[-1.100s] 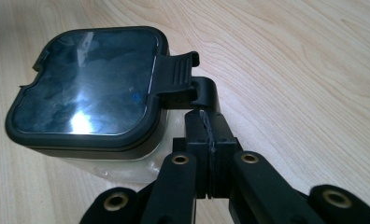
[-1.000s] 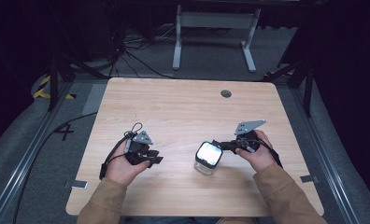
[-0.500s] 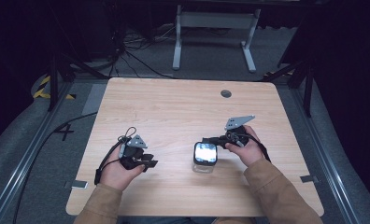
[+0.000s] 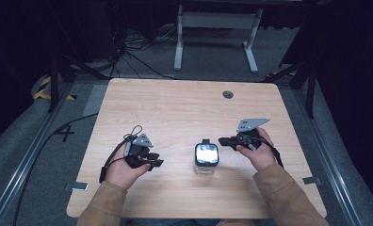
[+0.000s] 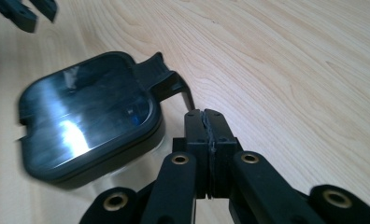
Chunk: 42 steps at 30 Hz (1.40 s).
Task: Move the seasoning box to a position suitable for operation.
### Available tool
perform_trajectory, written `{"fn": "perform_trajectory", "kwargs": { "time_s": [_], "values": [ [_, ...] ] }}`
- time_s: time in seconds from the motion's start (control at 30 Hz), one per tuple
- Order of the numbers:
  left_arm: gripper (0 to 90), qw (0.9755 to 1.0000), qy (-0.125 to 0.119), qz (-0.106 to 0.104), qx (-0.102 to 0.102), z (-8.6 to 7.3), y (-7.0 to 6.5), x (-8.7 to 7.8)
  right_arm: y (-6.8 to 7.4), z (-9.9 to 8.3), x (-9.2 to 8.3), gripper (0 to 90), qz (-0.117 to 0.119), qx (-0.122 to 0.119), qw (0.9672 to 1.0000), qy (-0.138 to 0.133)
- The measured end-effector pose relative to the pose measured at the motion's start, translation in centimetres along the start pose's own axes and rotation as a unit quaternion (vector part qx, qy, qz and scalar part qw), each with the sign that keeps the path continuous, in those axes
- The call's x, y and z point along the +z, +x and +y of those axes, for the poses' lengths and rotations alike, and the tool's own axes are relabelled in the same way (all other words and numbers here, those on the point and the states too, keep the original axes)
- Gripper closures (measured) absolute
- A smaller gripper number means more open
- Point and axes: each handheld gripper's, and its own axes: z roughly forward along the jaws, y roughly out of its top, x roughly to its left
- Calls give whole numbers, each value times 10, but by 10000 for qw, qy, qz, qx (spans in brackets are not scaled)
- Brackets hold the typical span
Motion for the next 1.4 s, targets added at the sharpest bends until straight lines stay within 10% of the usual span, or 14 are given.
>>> {"fn": "perform_trajectory", "kwargs": {
  "time_s": [0.43,0.8,1.4],
  "values": [
    [704,9981,-105,-496,341,27,-11,16,33,-4,-25,900,251,-119,9995,-124],
    [701,9980,-152,-510,333,29,-11,15,16,29,6,900,386,-20,9987,-330],
    [703,9982,-122,-510,289,28,-11,17,0,35,27,893,579,158,9980,-182]
  ]
}}
